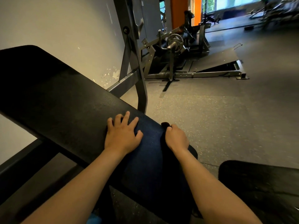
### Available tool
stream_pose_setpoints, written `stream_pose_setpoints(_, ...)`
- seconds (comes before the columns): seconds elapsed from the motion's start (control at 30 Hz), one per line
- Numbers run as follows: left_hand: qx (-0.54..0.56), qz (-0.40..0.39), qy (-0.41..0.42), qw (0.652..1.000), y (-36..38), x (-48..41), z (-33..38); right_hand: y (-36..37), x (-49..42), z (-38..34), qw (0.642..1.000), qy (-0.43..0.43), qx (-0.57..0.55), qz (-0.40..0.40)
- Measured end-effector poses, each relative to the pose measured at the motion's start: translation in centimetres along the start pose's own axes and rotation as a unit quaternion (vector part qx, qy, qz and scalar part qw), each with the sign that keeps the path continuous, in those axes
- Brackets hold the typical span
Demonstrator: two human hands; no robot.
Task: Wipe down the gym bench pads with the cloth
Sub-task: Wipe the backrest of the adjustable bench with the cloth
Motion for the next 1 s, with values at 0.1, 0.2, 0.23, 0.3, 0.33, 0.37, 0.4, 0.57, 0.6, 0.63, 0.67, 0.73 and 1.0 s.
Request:
stream_pose_setpoints(0.1, 0.001, 0.006, 0.004, 1.000, 0.1, 0.2, 0.1, -1.2, 0.6, 3.0, 0.998, 0.050, 0.013, 0.019)
stream_pose_setpoints(0.2, -0.003, 0.009, 0.000, 1.000, 0.1, 0.4, 0.2, -0.8, 0.6, 1.7, 0.999, 0.042, 0.015, 0.030)
stream_pose_setpoints(0.23, -0.003, 0.006, -0.001, 1.000, 0.0, 0.4, 0.1, -0.4, 0.6, 0.6, 0.999, 0.027, 0.012, 0.033)
stream_pose_setpoints(0.3, 0.001, 0.002, -0.003, 1.000, -0.2, 0.4, 0.0, 0.5, 0.7, -2.2, 0.999, -0.009, -0.002, 0.034)
stream_pose_setpoints(0.33, 0.006, -0.002, 0.000, 1.000, -0.5, 0.5, -0.2, 1.1, 0.8, -4.0, 0.999, -0.026, -0.013, 0.029)
stream_pose_setpoints(0.37, 0.018, -0.004, 0.007, 1.000, -0.9, 0.6, -0.5, 1.7, 0.8, -5.7, 0.998, -0.044, -0.025, 0.023)
stream_pose_setpoints(0.4, 0.032, -0.002, 0.016, 0.999, -1.4, 0.7, -0.9, 2.4, 0.6, -7.6, 0.997, -0.064, -0.037, 0.014)
stream_pose_setpoints(0.57, 0.038, 0.029, -0.028, 0.998, -3.8, 2.1, -8.2, 6.5, -0.5, -17.3, 0.981, -0.167, -0.075, -0.056)
stream_pose_setpoints(0.6, 0.031, 0.030, -0.050, 0.998, -3.9, 2.5, -10.3, 7.3, -0.5, -19.4, 0.977, -0.188, -0.082, -0.064)
stream_pose_setpoints(0.63, 0.022, 0.033, -0.069, 0.997, -4.0, 2.8, -12.0, 8.0, -0.3, -21.6, 0.971, -0.212, -0.087, -0.069)
stream_pose_setpoints(0.67, 0.017, 0.037, -0.080, 0.996, -4.0, 3.1, -13.2, 8.5, 0.1, -23.4, 0.965, -0.236, -0.089, -0.074)
stream_pose_setpoints(0.73, 0.012, 0.049, -0.095, 0.994, -4.1, 3.6, -14.5, 9.8, 1.0, -26.9, 0.949, -0.286, -0.094, -0.094)
stream_pose_setpoints(1.0, 0.019, 0.053, -0.110, 0.992, -3.7, 3.5, -14.5, 9.5, 0.9, -24.9, 0.956, -0.276, -0.073, -0.063)
Point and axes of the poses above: each hand's wrist, its own x-axis away from the middle knuckle, its own y-axis out of the palm, z = x × y, the point moved 7 cm from there along -x, towards the middle knuckle, and after that the axes turned 7 degrees about -x, right-handed, at the moved point
